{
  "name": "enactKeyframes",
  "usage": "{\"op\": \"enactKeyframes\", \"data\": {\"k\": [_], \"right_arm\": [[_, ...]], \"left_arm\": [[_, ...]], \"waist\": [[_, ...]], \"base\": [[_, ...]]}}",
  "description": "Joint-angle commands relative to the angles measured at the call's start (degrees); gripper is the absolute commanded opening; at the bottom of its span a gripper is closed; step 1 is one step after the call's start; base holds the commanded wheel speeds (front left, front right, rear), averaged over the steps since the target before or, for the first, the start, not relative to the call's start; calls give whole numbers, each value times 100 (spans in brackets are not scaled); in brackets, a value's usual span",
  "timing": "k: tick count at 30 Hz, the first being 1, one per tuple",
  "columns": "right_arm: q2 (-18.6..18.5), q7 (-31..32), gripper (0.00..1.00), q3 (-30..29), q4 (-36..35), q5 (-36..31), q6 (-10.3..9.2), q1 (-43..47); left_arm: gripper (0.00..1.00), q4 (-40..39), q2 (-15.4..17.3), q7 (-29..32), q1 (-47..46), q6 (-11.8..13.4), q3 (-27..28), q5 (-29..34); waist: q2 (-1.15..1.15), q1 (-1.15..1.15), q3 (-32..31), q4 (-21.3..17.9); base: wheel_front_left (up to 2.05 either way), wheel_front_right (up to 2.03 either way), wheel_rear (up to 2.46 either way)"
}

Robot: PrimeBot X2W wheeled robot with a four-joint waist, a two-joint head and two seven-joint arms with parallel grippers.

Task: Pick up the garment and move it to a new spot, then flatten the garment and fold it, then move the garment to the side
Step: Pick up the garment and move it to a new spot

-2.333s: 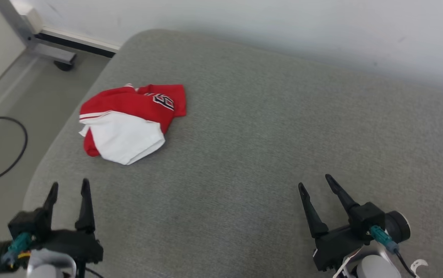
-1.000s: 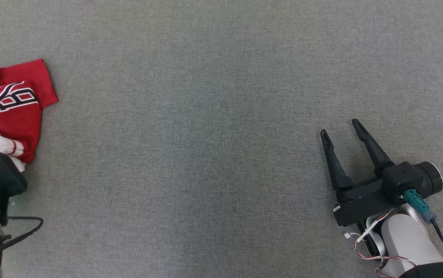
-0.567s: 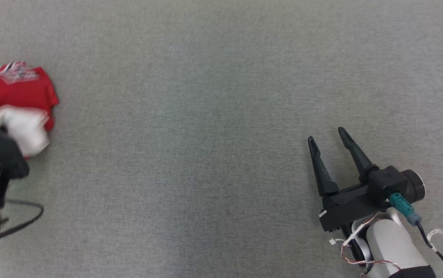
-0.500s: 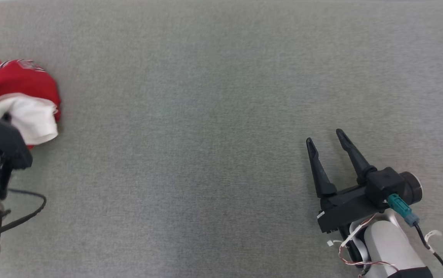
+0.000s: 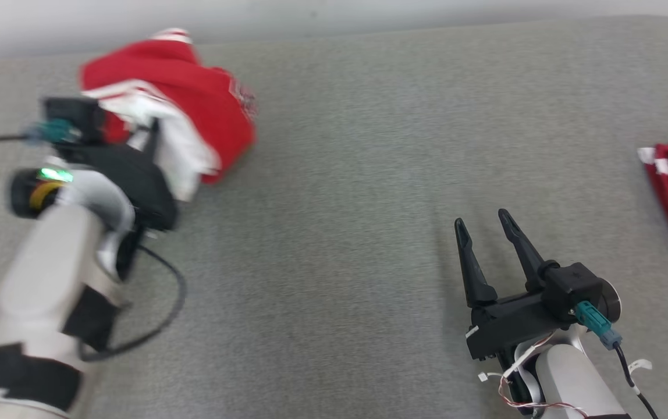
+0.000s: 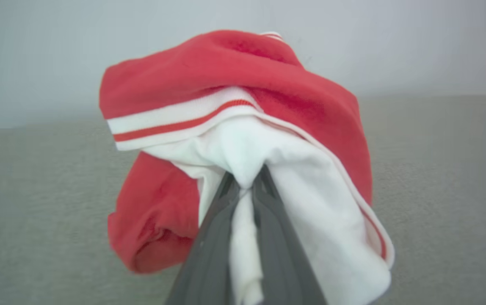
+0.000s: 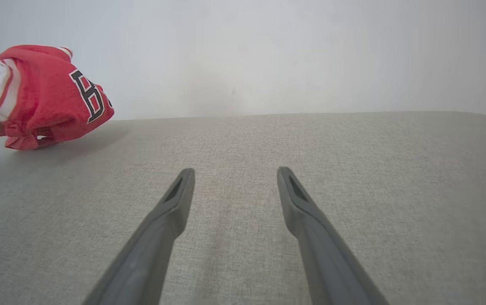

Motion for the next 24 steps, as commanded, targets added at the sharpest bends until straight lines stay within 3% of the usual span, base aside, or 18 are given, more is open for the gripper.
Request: {"op": "enactKeyframes", "data": {"k": [1, 12, 19, 20, 21, 24], "right_arm": [[45, 0, 100, -21, 22, 37, -14, 83], [178, 0, 100, -182, 123, -12, -14, 256], [239, 0, 100, -153, 196, -41, -14, 333], [244, 0, 100, -160, 200, -39, -14, 341], [252, 0, 100, -167, 201, -40, -14, 350], [266, 0, 100, -204, 200, -49, -14, 371]], "left_arm": [[0, -77, -116, -104, 188, 1, -83, -179], [0, -424, -994, -842, 813, -1, -1262, -887], [3, -267, -1233, -1613, 1181, 0, -1870, -1200], [69, -202, -1238, -1718, 1204, -1, -1885, -1180], [100, -104, -1215, -1810, 1228, -1, -1900, -1111], [100, 103, -1152, -2009, 1310, 28, -1832, -1002]], "waist": [[-1, 0, -141, -276], [-1, 0, -418, -752], [-1, 0, -594, -927], [-1, 0, -609, -934], [-1, 0, -627, -937], [-1, 0, -684, -928]], "base": [[0, 0, 0], [0, 0, 0], [0, 0, 0], [0, 0, 0], [0, 0, 0], [0, 0, 0]]}}
